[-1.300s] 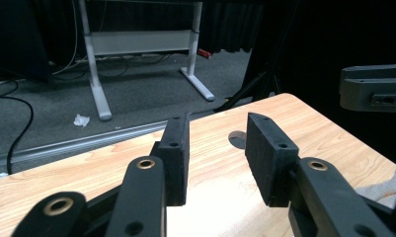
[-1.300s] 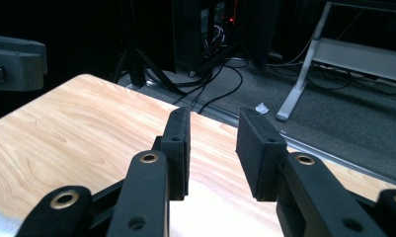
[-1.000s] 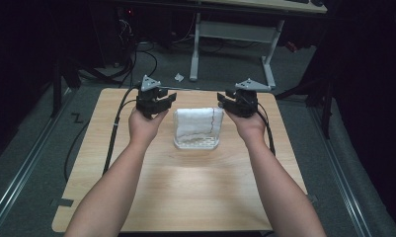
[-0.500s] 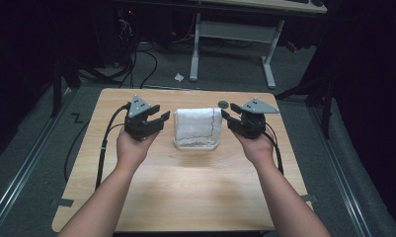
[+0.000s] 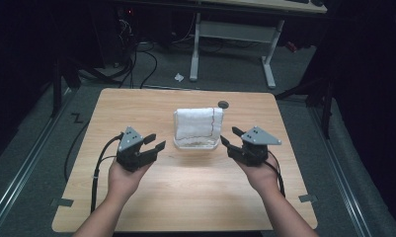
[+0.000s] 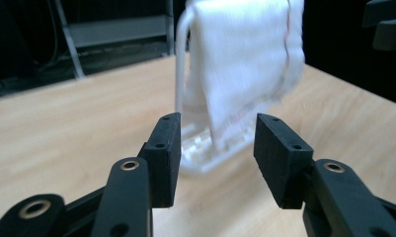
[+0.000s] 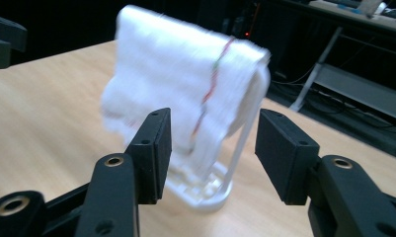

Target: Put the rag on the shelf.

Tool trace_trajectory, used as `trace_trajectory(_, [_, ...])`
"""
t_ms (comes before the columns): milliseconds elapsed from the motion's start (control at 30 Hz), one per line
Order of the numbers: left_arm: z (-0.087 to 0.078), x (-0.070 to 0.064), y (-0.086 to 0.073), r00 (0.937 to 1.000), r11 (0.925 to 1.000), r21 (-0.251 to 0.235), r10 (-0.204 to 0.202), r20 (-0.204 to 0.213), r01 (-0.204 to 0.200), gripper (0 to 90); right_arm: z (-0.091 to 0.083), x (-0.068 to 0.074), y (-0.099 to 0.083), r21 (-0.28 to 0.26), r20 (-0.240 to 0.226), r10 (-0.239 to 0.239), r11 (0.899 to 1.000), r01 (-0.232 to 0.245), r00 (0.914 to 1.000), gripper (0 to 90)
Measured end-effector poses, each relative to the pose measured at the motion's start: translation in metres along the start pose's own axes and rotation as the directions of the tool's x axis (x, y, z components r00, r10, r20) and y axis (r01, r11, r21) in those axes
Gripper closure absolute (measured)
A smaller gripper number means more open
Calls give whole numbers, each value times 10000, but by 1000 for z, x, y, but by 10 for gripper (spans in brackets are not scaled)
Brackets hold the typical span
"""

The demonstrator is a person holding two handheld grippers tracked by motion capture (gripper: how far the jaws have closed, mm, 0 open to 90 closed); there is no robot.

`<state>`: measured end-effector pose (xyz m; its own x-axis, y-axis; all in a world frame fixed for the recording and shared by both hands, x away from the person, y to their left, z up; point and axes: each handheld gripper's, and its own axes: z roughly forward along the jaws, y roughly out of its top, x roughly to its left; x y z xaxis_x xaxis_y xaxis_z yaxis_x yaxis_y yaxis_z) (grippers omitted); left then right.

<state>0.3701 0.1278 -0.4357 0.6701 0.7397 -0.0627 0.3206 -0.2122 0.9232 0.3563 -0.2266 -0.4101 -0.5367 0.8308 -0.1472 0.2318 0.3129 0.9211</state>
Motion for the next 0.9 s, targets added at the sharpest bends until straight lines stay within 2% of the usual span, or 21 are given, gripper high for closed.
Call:
trace_trajectory(167, [-6,-6,-36,9988,9977,551,-419,250,405,532,-8,19,-32,325,-219,97,9994,-90,9997,472])
trace_trajectory(233, [-6,-9,-48,9977,9955,770,-574,351,546,529,-7,27,-47,584,-242,-11,9983,25,9997,472])
trace_trajectory(333, [-5,-18,-68,9977,9894,1384,-507,445,441,522,-2,38,-69,1261,-342,-179,9918,221,9993,470])
trace_trajectory(433, [-6,-31,-87,9950,9817,1859,-566,825,405,503,-1,46,-89,1786,-413,-87,9838,159,9991,462])
trace_trajectory(467, [-7,-35,-93,9939,9756,2172,-534,968,313,499,-2,48,-94,1848,-376,-36,9827,105,9993,460])
trace_trajectory(533, [-7,-39,-96,9896,9690,2428,-770,1214,457,498,-8,56,-112,1672,-165,-166,9857,191,9997,497])
trace_trajectory(567, [-6,-41,-97,9900,9687,2468,-615,1273,285,496,-11,59,-121,1632,-267,-273,9861,313,9993,528])
trace_trajectory(600, [-4,-42,-97,9925,9680,2506,-395,1160,92,496,-12,60,-121,1911,-516,-391,9804,482,9979,487])
trace_trajectory(633, [-3,-42,-97,9941,9673,2535,-211,1068,-67,496,-12,59,-119,1838,-493,-507,9812,589,9975,487])
trace_trajectory(667, [-1,-41,-96,9939,9670,2548,-244,1075,-38,496,-11,58,-117,1762,-436,-453,9830,523,9980,487])
trace_trajectory(733, [1,-39,-95,9904,9677,2508,-591,1253,260,492,-4,56,-119,2034,-495,-57,9790,157,9988,487])
trace_trajectory(900, [1,-42,-97,9910,9673,2536,-367,1290,28,486,0,56,-122,2213,-553,-150,9748,269,9984,486])
